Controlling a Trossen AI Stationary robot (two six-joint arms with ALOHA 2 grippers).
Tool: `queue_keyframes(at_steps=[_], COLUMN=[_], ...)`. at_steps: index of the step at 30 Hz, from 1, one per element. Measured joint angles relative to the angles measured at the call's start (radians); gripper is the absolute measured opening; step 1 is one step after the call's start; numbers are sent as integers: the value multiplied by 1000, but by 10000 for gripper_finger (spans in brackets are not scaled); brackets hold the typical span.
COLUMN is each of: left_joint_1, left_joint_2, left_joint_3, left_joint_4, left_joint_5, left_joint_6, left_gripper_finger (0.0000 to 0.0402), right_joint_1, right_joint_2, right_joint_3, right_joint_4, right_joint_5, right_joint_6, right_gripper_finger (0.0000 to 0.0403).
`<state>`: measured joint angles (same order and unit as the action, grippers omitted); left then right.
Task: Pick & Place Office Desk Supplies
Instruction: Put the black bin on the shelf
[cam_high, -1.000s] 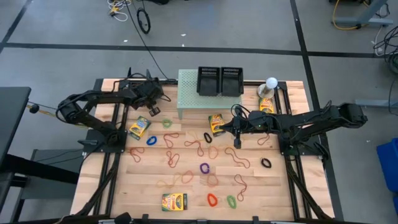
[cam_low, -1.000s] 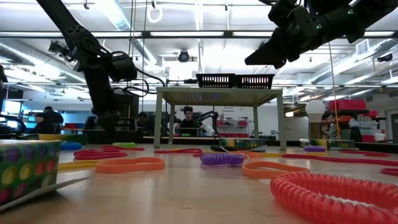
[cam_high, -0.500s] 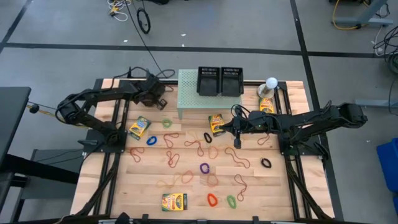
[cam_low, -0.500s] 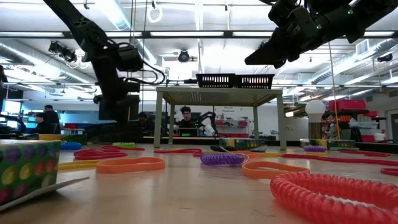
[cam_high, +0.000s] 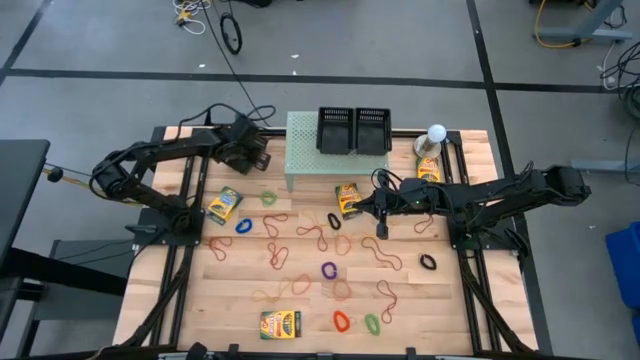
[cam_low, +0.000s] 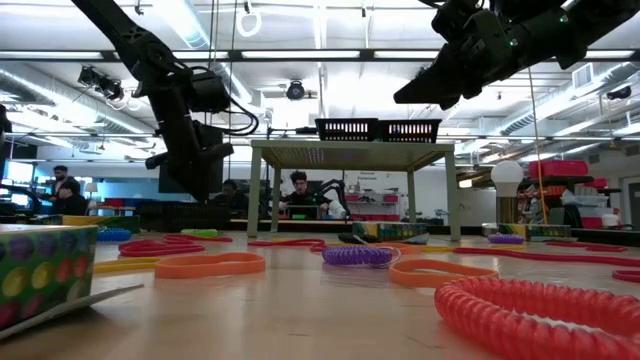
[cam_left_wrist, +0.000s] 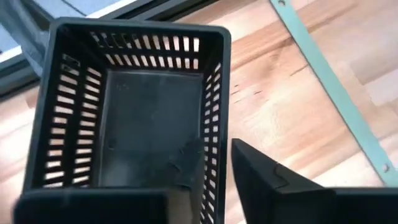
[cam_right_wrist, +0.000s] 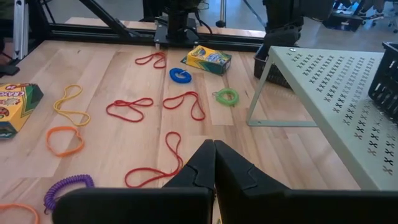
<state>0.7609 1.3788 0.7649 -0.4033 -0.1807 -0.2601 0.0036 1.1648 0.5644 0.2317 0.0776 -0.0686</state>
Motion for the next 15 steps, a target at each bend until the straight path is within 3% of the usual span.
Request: queue_keyframes(at_steps=[8,15], left_joint_1=[-18,-45], left_joint_2=[0,0], left_joint_3=[86,97], left_joint_4=[-103,-178], left_joint_5=[-48,-53], left_joint_6=[217,306], left_gripper_finger=[168,183], right_joint_1=[0,0], right_joint_2=[0,0], right_joint_3=[0,0], right_joint_4=[0,0], right_joint_5=[0,-4], right_joint_6=[-4,-8], right_gripper_finger=[7,7])
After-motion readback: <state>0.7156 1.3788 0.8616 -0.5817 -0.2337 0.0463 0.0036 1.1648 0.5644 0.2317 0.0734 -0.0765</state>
